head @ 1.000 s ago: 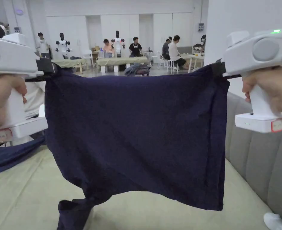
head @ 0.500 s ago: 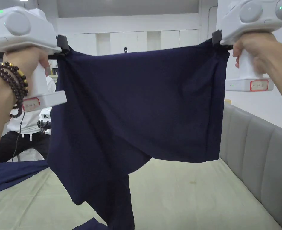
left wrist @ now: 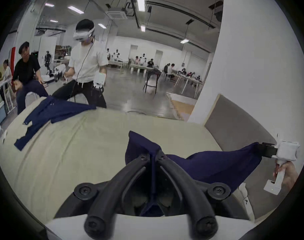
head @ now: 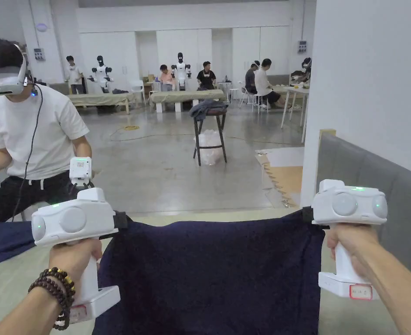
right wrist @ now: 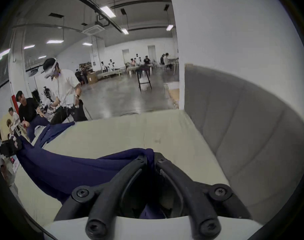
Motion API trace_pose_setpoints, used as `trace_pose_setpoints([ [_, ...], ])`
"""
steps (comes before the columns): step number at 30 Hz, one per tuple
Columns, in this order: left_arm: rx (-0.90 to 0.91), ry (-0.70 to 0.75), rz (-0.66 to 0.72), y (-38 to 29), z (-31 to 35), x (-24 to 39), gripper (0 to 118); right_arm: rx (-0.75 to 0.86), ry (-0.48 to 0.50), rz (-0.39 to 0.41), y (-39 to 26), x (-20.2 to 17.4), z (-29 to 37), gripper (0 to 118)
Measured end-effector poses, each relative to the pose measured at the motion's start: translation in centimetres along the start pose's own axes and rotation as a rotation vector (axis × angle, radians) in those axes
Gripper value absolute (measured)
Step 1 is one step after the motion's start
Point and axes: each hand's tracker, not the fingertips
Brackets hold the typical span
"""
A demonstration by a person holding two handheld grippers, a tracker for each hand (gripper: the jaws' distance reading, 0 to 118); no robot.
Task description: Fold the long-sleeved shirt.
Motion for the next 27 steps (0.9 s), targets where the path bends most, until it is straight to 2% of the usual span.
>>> trace_pose_setpoints([
  [3,0.053,-0.043,0.004,-1.3,4.0,0.2,7,0.011,0.042,0.005,-1.3,1.0,1.0,6],
  [5,0.078,-0.047,-0.02,-3.3,7.9,0.7,7,0.046,0.068,0.015,-2.7,1.3,4.5,6],
  [7,0.079,-0.01,-0.069,-4.9,11.1,1.2,7,0.069,0.072,0.057,-4.9,1.7,8.1,6],
  [9,0.105,0.019,-0.113,-8.9,15.6,1.7,7,0.083,0.068,0.077,-8.5,2.0,12.2,6],
  [12,0.037,0.033,-0.135,-16.4,20.5,1.2,7,0.059,0.091,0.078,-14.7,3.5,16.8,6],
  [16,-0.136,0.069,-0.088,-27.2,24.5,-0.7,7,-0.07,0.081,0.111,-25.1,4.5,21.1,6],
  [18,-0.241,0.092,-0.074,-32.3,25.9,-1.6,7,-0.183,0.054,0.154,-30.4,4.7,22.2,6],
  [20,-0.351,0.128,-0.081,-36.1,25.5,-3.0,7,-0.34,0.021,0.236,-35.0,4.7,22.5,6],
  [22,-0.425,0.147,-0.041,-38.8,25.1,-4.4,7,-0.444,0.011,0.264,-38.9,5.1,21.4,6],
  [24,-0.441,0.163,-0.04,-40.7,25.0,-3.8,7,-0.517,0.001,0.28,-41.2,5.2,20.1,6],
  [27,-0.442,0.164,-0.049,-41.3,24.4,-3.8,10,-0.507,-0.007,0.266,-40.6,4.8,19.4,6],
])
